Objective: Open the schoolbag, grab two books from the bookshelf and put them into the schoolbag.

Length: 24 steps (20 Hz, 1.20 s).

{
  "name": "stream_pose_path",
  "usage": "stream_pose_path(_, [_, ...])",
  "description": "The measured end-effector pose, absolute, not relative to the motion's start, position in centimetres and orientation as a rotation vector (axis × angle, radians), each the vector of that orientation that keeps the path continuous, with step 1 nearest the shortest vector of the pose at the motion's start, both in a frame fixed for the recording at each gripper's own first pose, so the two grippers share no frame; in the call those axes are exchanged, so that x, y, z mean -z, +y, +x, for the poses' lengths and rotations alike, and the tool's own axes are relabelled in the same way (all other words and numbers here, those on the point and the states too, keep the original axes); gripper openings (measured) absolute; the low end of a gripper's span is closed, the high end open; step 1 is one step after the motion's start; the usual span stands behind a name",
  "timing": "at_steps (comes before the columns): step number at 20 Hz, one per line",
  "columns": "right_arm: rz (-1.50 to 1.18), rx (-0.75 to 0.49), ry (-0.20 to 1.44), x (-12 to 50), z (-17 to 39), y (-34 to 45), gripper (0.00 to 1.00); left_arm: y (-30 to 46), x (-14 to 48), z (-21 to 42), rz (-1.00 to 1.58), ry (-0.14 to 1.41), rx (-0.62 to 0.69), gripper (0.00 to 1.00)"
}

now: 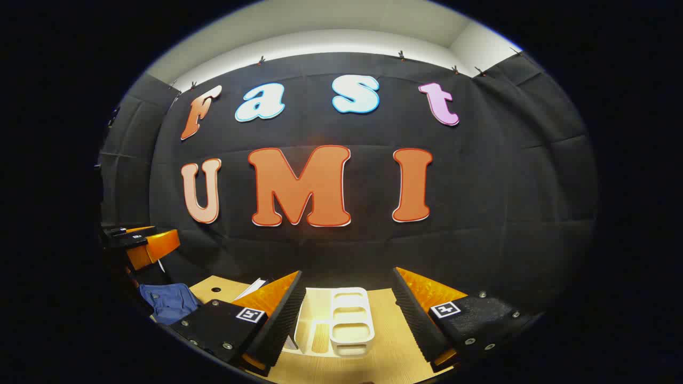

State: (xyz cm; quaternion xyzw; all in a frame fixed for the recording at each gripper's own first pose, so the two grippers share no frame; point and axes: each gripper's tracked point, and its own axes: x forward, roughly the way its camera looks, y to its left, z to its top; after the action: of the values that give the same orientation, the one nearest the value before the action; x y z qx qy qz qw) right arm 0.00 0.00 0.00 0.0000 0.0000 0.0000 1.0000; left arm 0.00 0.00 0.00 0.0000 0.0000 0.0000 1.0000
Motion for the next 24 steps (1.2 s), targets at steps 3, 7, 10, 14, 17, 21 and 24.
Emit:
stream_pose_path(3, [-0.006, -0.01, -0.024, -0.4, 1.0, 0.3, 0.97, -0.4, 1.8, -0.2, -0.009, 0.025, -0.007, 0.94])
stream_pose_path(7, [-0.031, 0.023, -0.106, -2.1, 2.0, 1.3, 0.96, 0.4, 1.6, 0.8, 0.036, 0.003, 0.031, 0.93])
stream_pose_path(10, [-0.022, 0.024, -0.119, -2.4, 2.8, 2.6, 0.96, 0.6, 2.0, 1.3, 0.031, -0.005, 0.065, 0.93])
stream_pose_path(14, [0.008, 0.003, -0.096, -1.8, 3.7, 4.7, 0.97, 1.0, 3.0, 2.3, 0.037, 0.018, 0.098, 0.93])
stream_pose_path(17, [0.002, 0.002, -0.111, -2.2, 4.3, 5.4, 0.97, 1.4, 3.2, 2.5, 0.04, 0.019, 0.107, 0.93])
stream_pose_path(21, [0.018, -0.049, -0.092, -1.7, 4.5, 7.3, 0.97, 2.1, 3.6, 2.3, 0.02, 0.029, 0.102, 0.94])
stream_pose_path(24, [-0.001, -0.079, -0.12, -2.4, 4.2, 8.4, 0.96, 2.9, 3.4, 2.0, 0.014, 0.024, 0.079, 0.94])
